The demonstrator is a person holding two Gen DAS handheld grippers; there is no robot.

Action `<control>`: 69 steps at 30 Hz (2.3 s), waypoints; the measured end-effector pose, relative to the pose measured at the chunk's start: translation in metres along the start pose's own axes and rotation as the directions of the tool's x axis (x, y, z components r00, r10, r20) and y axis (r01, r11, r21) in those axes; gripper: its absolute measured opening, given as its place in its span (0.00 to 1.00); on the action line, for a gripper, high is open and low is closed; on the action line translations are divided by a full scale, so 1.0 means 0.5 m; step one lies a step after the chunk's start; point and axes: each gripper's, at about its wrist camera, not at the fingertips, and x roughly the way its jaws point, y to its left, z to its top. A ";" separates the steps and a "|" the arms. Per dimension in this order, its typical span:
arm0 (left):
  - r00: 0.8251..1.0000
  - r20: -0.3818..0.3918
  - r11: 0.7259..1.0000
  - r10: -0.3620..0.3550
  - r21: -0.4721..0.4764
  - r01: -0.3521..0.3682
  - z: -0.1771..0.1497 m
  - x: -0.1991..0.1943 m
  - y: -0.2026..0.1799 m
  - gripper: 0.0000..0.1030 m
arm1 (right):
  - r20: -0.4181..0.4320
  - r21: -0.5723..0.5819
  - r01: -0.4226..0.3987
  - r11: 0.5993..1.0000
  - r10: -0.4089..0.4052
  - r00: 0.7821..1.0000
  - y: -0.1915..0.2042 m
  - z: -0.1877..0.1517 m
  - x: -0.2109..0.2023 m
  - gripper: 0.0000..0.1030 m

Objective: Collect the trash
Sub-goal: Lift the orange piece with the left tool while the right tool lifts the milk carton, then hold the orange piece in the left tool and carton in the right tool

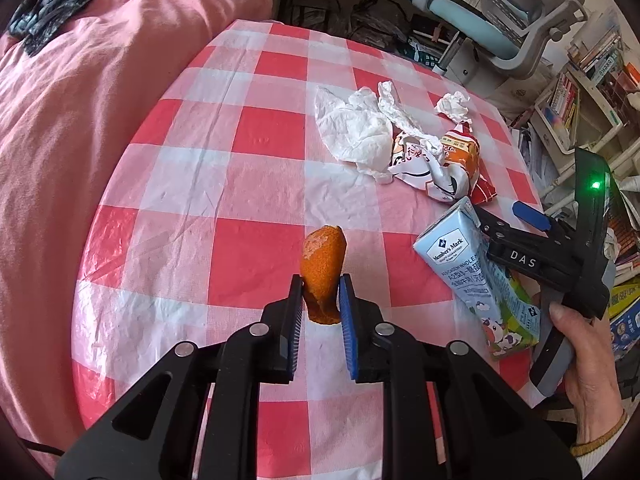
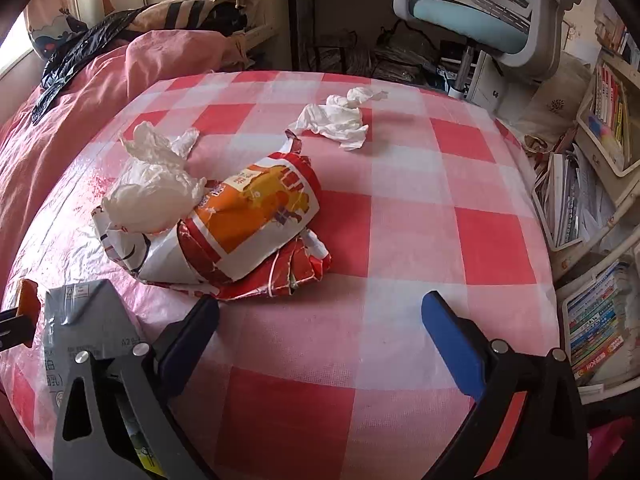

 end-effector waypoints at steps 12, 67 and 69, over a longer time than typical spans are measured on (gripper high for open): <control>0.998 0.030 0.994 -0.050 -0.093 0.053 -0.006 -0.004 0.021 0.16 | -0.001 0.001 -0.002 1.000 0.002 1.000 0.003 -0.001 0.000 0.94; 0.971 0.101 0.969 -0.216 -0.102 0.226 -0.015 -0.083 0.016 0.16 | -0.003 0.002 0.002 1.000 -0.002 1.000 0.002 0.004 0.007 0.94; 0.971 0.101 0.969 -0.215 -0.099 0.224 -0.015 -0.082 0.017 0.16 | -0.003 0.002 0.002 1.000 -0.002 1.000 0.002 0.005 0.007 0.94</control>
